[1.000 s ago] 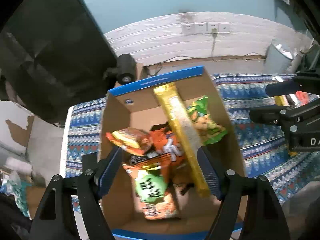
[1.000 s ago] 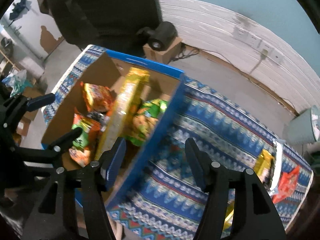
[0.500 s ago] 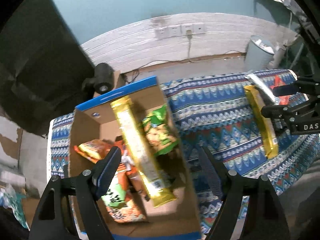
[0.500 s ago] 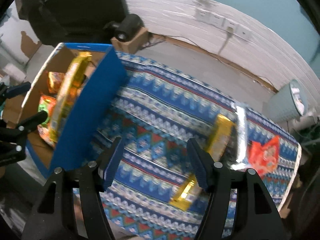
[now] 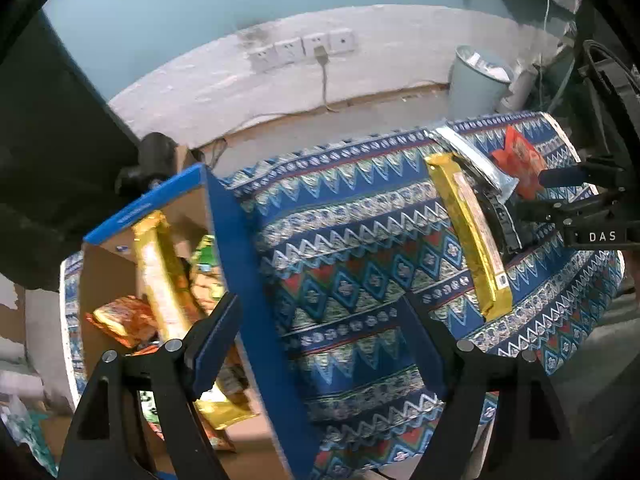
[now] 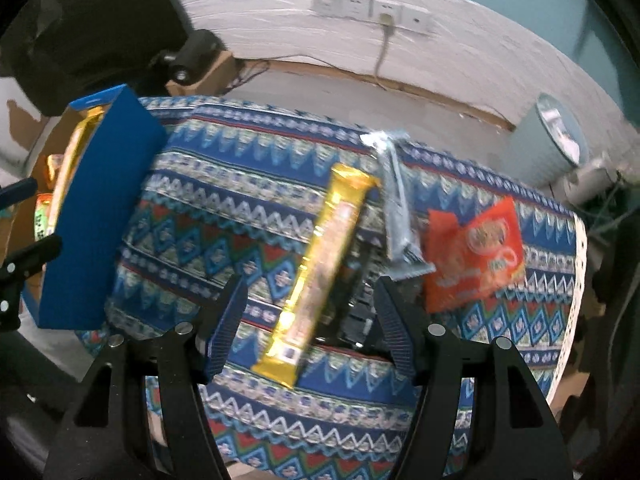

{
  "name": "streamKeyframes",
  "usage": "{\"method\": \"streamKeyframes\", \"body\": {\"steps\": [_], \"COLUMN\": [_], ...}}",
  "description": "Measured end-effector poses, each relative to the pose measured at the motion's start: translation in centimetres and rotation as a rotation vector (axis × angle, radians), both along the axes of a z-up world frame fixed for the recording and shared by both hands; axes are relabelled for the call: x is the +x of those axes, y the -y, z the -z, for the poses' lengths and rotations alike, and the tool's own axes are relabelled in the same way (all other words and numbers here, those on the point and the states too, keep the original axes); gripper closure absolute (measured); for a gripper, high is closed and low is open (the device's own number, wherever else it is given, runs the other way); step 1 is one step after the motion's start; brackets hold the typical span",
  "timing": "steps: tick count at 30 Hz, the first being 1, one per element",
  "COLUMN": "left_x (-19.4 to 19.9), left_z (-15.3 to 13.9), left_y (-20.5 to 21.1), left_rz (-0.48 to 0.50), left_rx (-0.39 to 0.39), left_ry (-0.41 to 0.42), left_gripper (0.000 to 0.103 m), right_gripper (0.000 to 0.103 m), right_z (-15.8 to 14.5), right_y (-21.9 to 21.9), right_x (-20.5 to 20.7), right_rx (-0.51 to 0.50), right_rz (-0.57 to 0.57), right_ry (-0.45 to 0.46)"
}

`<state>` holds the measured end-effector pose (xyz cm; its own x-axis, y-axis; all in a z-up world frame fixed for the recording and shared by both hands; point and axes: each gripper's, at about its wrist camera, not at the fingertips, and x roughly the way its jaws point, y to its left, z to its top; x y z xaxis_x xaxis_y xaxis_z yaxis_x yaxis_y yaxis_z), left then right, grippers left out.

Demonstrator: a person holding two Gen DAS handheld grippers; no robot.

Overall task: Organize snacks
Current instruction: 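Move both tools back over the remaining snacks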

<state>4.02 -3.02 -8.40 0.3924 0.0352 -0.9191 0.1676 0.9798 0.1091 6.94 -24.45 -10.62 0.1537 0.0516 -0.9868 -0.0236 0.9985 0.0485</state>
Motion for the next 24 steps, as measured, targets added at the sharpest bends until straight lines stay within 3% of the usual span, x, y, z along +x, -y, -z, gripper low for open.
{"method": "streamKeyframes", "body": {"steps": [11,24], "left_x": [2.1,5.1], "left_z": [3.4,8.3], "left_y": [3.6,5.4], "left_rz": [0.015,-0.007], "left_rx": [-0.009,-0.012], "left_ry": [-0.066,-0.14], "left_gripper": [0.022,0.022], "right_gripper": [0.037,0.035], "right_z": [3.4,7.0], "right_y": [4.8,5.7], "right_x": [-1.8,-1.7], "right_rx": [0.003,0.027], "right_rz": [0.099,0.146], "right_ry": [-0.041,-0.076]}}
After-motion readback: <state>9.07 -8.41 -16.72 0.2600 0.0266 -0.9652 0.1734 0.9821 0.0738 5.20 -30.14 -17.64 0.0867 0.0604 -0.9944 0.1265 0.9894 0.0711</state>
